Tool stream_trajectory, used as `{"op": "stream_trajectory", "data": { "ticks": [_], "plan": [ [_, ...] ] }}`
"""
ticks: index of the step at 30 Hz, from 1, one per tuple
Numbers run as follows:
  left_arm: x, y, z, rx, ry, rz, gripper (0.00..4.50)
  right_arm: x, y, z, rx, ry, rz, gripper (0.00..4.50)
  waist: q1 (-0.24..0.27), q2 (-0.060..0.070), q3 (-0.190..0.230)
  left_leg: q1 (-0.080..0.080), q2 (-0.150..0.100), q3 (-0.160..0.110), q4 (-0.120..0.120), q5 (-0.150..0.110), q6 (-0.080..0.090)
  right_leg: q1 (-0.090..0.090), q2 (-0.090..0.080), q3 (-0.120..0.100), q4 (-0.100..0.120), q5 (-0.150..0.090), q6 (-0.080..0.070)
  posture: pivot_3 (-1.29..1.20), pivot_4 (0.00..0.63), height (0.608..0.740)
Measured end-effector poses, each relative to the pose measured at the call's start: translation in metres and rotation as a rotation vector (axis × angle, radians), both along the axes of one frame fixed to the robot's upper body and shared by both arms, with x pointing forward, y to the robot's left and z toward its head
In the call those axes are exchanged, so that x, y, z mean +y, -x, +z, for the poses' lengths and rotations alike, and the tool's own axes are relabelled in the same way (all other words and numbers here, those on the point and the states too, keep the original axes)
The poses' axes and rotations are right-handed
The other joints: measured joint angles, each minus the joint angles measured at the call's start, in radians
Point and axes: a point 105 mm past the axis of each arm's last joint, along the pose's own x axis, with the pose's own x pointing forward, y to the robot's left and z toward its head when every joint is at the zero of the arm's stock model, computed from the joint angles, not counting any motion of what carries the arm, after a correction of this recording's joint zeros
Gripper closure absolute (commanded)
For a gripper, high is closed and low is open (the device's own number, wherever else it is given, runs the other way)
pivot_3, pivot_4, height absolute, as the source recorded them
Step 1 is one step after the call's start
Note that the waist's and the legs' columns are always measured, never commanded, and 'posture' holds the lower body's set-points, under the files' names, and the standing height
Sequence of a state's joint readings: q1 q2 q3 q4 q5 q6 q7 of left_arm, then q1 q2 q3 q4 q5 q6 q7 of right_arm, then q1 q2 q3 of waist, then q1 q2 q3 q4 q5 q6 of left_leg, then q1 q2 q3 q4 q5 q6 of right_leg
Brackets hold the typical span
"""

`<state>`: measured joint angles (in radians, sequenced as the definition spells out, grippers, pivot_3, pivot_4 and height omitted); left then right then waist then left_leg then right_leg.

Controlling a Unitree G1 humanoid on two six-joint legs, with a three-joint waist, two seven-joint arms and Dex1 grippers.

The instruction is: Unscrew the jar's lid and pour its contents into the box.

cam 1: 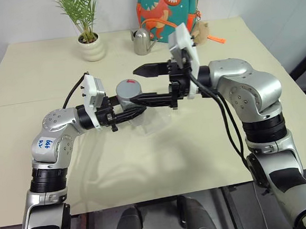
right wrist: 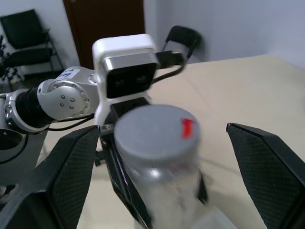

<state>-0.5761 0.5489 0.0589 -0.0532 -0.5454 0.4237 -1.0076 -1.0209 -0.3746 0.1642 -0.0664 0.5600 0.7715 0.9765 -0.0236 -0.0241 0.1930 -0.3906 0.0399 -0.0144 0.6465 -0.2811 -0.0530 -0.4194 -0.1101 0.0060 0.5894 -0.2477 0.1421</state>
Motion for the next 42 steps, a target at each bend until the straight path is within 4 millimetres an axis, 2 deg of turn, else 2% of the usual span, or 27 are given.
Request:
{"op": "stream_trajectory", "data": {
  "ticks": [5,14,23,31,38,42],
  "plan": [
    [-0.001,0.0,0.0,0.001,0.0,-0.002,2.57,0.014,-0.002,-0.003,-0.003,0.025,-0.001,0.03,-0.003,0.0,0.0,0.0,0.0,0.0,0.0,0.0,0.0,0.0,0.0,0.0,0.0,0.0,0.0,0.0,0.15,0.74],
    [-0.002,0.0,-0.001,0.003,0.005,-0.005,2.57,0.012,-0.013,-0.005,0.002,0.031,-0.042,0.03,-0.003,0.0,0.0,0.0,0.0,0.0,0.0,0.0,0.0,0.0,0.0,0.0,0.0,0.0,0.0,0.0,0.15,0.74],
    [-0.001,-0.003,-0.001,0.005,0.008,0.019,2.57,-0.012,-0.017,-0.01,0.029,0.05,-0.058,0.03,-0.002,0.0,0.0,0.0,0.0,0.0,0.0,0.0,0.0,0.0,0.0,0.0,0.0,0.0,0.0,0.0,0.15,0.74],
    [-0.001,-0.001,0.0,0.001,0.005,0.009,2.57,-0.048,-0.035,-0.008,0.06,0.033,-0.181,0.03,-0.002,0.0,0.0,0.0,0.0,0.0,0.0,0.0,0.0,0.0,0.0,0.0,0.0,0.0,0.0,0.0,0.15,0.74],
    [0.0,-0.001,0.0,0.0,0.001,0.011,2.57,-0.057,-0.034,-0.016,0.097,0.045,-0.164,0.03,-0.003,0.0,0.0,0.0,0.0,0.0,0.0,0.0,0.0,0.0,0.0,0.0,0.0,0.0,0.0,0.0,0.15,0.74],
    [0.001,-0.001,-0.001,0.001,-0.001,0.012,2.57,-0.049,-0.021,-0.01,0.081,0.019,-0.083,0.03,-0.004,0.0,0.0,0.0,0.0,0.0,-0.001,0.0,0.0,0.0,0.0,0.0,0.0,0.0,0.0,0.0,0.15,0.74]
  ]
}}
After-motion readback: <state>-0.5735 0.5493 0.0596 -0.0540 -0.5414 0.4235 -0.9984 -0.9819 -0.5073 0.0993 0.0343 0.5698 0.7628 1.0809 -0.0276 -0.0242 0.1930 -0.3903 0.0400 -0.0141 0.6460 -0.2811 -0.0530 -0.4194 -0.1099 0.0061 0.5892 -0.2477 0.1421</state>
